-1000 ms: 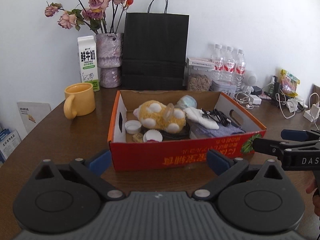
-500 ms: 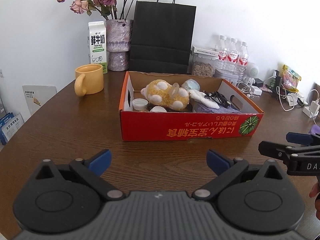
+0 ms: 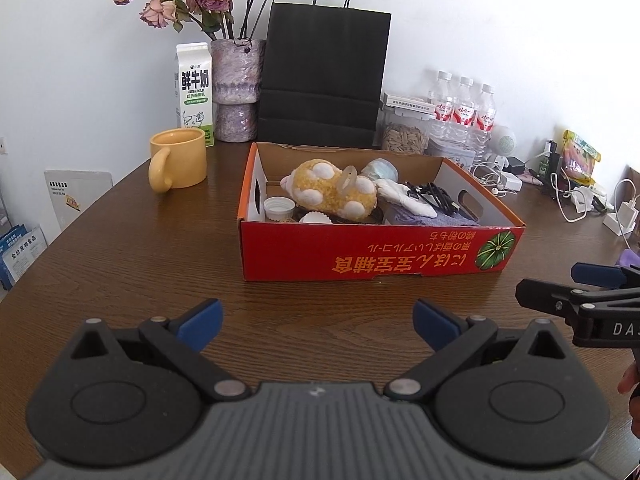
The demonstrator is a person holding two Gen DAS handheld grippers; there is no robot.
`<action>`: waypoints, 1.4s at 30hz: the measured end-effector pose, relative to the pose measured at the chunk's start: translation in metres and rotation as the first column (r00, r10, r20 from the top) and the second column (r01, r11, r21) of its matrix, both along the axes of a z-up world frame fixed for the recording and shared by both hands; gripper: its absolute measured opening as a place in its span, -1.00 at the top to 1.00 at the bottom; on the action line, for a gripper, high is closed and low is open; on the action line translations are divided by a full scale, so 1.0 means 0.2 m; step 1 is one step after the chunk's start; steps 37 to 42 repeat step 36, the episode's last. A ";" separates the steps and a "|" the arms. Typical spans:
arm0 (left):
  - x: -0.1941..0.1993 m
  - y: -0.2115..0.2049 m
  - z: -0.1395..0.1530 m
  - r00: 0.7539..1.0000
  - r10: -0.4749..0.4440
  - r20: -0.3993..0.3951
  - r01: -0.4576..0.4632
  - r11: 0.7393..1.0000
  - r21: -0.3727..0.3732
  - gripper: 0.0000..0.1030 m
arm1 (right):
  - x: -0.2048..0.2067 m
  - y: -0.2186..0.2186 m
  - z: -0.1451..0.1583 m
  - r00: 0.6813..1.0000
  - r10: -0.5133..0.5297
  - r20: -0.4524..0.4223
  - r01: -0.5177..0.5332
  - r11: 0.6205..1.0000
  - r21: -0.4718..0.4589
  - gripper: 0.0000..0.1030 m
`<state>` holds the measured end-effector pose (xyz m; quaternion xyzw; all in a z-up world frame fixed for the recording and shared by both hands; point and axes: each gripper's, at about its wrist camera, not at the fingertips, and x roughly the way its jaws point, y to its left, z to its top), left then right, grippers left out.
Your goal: Organize objects
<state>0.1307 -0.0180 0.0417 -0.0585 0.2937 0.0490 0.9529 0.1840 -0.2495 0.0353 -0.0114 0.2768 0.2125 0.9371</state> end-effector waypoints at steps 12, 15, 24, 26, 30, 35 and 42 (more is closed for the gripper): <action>0.00 0.00 0.00 1.000 0.000 0.000 0.000 1.000 -0.003 -1.00 | 0.00 0.01 0.00 1.000 0.003 -0.002 -0.003 1.000 -0.005 -1.00; 0.00 0.00 0.00 1.000 -0.001 0.001 0.001 1.000 -0.004 -1.00 | 0.00 0.01 0.00 1.000 0.003 -0.002 -0.003 1.000 -0.005 -1.00; 0.00 0.01 0.00 1.000 -0.003 0.000 0.003 1.000 -0.003 -1.00 | 0.00 0.02 -0.01 1.000 0.001 -0.003 -0.001 1.000 -0.006 -1.00; 0.00 0.01 0.00 1.000 -0.003 -0.002 0.003 1.000 -0.002 -1.00 | 0.00 0.02 -0.01 1.000 0.002 -0.003 -0.002 1.000 -0.006 -1.00; -0.01 0.00 0.00 1.000 0.002 -0.003 -0.002 1.000 -0.001 -1.00 | 0.00 0.02 -0.01 1.000 0.002 -0.004 -0.002 1.000 -0.006 -1.00; -0.01 0.00 -0.01 1.000 0.004 -0.003 -0.004 1.000 -0.006 -1.00 | 0.00 0.02 -0.01 1.000 0.002 -0.004 -0.002 1.000 -0.006 -1.00; -0.01 0.00 0.00 1.000 -0.002 -0.004 0.002 1.000 -0.006 -1.00 | 0.00 0.02 -0.01 1.000 0.003 -0.004 -0.003 1.000 -0.006 -1.00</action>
